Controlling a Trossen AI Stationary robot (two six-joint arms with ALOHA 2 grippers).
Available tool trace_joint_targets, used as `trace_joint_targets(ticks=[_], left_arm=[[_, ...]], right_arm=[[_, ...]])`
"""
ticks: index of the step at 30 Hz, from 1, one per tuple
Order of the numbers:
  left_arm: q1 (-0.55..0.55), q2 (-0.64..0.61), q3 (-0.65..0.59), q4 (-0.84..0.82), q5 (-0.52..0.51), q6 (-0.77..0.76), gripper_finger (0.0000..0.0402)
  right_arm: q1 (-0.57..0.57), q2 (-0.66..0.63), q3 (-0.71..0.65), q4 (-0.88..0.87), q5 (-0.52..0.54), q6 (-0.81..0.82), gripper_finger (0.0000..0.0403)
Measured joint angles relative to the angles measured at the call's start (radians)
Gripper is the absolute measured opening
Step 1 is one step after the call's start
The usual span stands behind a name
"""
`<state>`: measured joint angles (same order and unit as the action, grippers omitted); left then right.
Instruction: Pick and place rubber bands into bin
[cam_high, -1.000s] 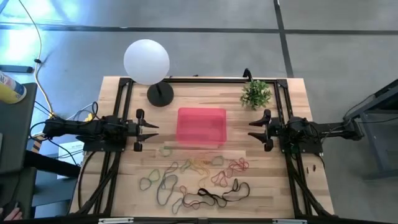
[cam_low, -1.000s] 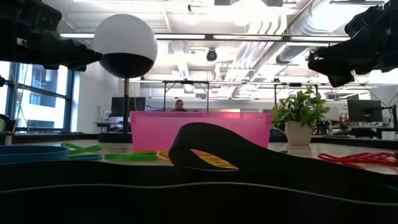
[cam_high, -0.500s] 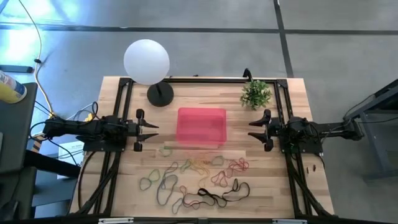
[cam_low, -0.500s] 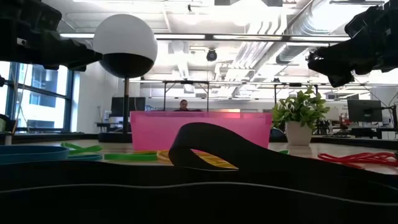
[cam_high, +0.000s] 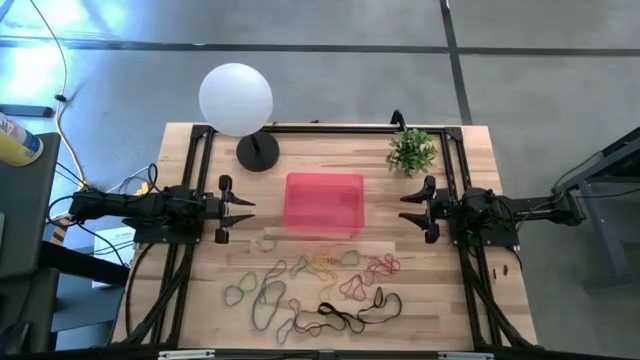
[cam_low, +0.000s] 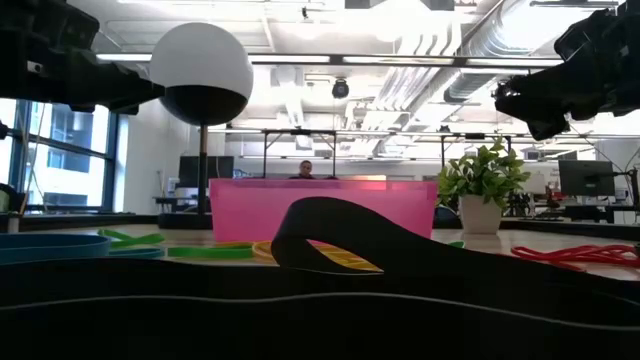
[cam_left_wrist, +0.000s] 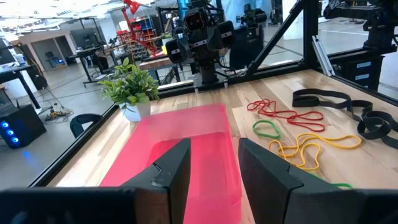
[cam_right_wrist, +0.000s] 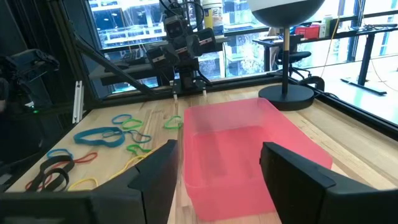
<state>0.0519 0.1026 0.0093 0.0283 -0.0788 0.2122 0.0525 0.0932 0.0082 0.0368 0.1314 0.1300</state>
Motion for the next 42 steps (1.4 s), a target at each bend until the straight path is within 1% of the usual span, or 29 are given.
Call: trace_joint_targets(ticks=[15, 18, 20, 25, 27, 30, 31, 34, 36, 39, 41, 42], left_arm=[[0.0, 0.0, 0.0, 0.0, 0.0, 0.0, 0.0124], [0.0, 0.0, 0.0, 0.008, -0.026, -0.018, 0.0124], [0.0, 0.0, 0.0, 0.013, -0.036, -0.086, 0.0124], [0.0, 0.0, 0.0, 0.036, -0.049, -0.401, 0.0124], [0.0, 0.0, 0.0, 0.024, -0.053, -0.463, 0.0124], [0.0, 0.0, 0.0, 0.029, -0.053, -0.479, 0.0124], [0.0, 0.0, 0.0, 0.031, -0.053, -0.483, 0.0124], [0.0, 0.0, 0.0, 0.057, -0.053, -0.526, 0.0124], [0.0, 0.0, 0.0, 0.058, -0.061, -0.528, 0.0124], [0.0, 0.0, 0.0, 0.052, -0.096, -0.493, 0.0124], [0.0, 0.0, 0.0, 0.049, -0.124, -0.475, 0.0124], [0.0, 0.0, 0.0, 0.05, -0.131, -0.489, 0.0124]], right_arm=[[0.0, 0.0, 0.0, 0.0, 0.0, 0.0, 0.0216], [0.0, 0.0, 0.0, 0.0, 0.0, 0.0, 0.0217], [0.0, 0.0, 0.0, 0.0, 0.0, 0.0, 0.0217], [0.0, 0.0, 0.0, 0.0, 0.0, 0.0, 0.0216], [0.0, 0.0, 0.0, 0.0, 0.0, 0.0, 0.0217], [0.0, 0.0, 0.0, 0.017, 0.013, -0.008, 0.0216], [0.0, 0.0, 0.0, 0.038, 0.019, 0.044, 0.0216], [0.0, -0.002, 0.0, 0.171, 0.008, 0.341, 0.0214], [0.001, -0.001, 0.0, 0.223, 0.022, 0.484, 0.0214], [0.0, -0.001, 0.0, 0.311, 0.038, 0.612, 0.0214], [0.0, -0.001, 0.0, 0.351, 0.037, 0.641, 0.0214], [0.0, 0.0, 0.0, 0.373, 0.037, 0.654, 0.0213]])
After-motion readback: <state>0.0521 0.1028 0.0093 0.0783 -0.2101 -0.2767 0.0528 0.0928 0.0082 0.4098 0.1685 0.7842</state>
